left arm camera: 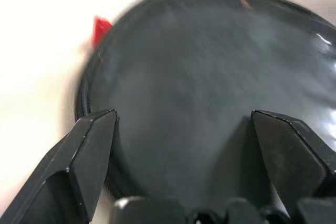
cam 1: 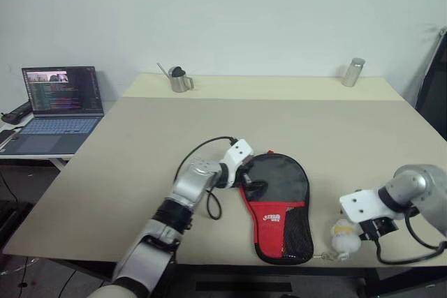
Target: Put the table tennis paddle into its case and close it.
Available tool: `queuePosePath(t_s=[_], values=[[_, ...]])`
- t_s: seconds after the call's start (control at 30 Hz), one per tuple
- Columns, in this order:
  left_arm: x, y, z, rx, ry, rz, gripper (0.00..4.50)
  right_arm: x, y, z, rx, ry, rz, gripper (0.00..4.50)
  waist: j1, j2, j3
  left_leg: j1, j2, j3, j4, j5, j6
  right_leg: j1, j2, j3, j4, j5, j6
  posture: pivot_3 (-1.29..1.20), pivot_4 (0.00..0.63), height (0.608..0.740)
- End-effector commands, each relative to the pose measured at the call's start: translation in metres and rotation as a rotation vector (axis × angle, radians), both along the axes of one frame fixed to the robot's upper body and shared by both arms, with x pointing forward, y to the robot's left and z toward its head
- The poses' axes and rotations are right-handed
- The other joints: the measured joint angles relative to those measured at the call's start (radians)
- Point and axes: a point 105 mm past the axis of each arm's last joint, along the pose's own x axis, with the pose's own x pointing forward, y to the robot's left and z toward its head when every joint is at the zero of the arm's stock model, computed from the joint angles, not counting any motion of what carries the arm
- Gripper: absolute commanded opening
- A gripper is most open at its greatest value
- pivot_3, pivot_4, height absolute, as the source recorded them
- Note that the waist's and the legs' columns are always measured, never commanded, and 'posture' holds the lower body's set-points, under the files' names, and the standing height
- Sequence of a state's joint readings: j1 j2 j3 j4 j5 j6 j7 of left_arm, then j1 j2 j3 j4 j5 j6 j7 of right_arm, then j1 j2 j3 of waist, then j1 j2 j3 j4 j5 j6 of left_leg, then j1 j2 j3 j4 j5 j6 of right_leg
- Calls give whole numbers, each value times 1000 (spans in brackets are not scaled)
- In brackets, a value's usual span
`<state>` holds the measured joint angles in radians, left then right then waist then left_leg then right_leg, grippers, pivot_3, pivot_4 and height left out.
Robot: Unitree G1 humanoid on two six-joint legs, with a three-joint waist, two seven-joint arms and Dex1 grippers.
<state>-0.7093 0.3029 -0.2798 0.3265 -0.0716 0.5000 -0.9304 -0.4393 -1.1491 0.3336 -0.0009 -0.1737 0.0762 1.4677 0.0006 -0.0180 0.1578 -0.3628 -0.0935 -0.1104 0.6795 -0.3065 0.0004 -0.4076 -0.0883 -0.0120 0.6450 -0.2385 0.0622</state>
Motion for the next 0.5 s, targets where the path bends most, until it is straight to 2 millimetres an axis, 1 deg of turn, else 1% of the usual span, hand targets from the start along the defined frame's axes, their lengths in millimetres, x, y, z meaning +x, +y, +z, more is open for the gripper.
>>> queuePosePath(t_s=[0.03,0.1,0.2,0.27,0.37,0.43,0.5], values=[[-8,14,40,-79,-95,-50,4500,12,-23,24,29,-27,-90,4455,0,1,2,0,0,0,0,0,0,-1,0,0,0,0,0,0,150,740],[-12,28,56,-100,-141,-56,4500,15,-33,33,98,-4,-163,4455,-1,2,5,-2,0,1,0,0,0,-3,0,1,0,0,-1,0,150,740],[-22,61,78,-131,-194,-68,4500,21,-36,59,311,18,-278,4455,-4,4,7,-2,0,1,-1,0,0,-4,0,1,-1,0,-1,0,150,740],[-27,83,87,-137,-205,-62,4500,24,-42,73,396,6,-333,4455,-6,6,8,-2,0,2,-2,0,0,-4,0,1,-1,0,-2,0,150,740],[-32,123,100,-130,-210,-20,4500,31,-44,97,516,-44,-377,4455,-5,7,10,-2,1,1,-3,0,0,-4,0,1,-1,0,-3,0,150,740],[-36,145,106,-121,-214,3,4500,34,-42,108,568,-75,-382,4455,-5,8,11,-2,1,1,-3,0,0,-4,0,1,-1,-1,-3,0,150,740],[-43,165,111,-101,-219,22,4500,32,-38,116,612,-83,-375,4455,-5,8,11,-3,0,1,-3,0,0,-5,0,1,-1,-1,-3,0,150,740]])
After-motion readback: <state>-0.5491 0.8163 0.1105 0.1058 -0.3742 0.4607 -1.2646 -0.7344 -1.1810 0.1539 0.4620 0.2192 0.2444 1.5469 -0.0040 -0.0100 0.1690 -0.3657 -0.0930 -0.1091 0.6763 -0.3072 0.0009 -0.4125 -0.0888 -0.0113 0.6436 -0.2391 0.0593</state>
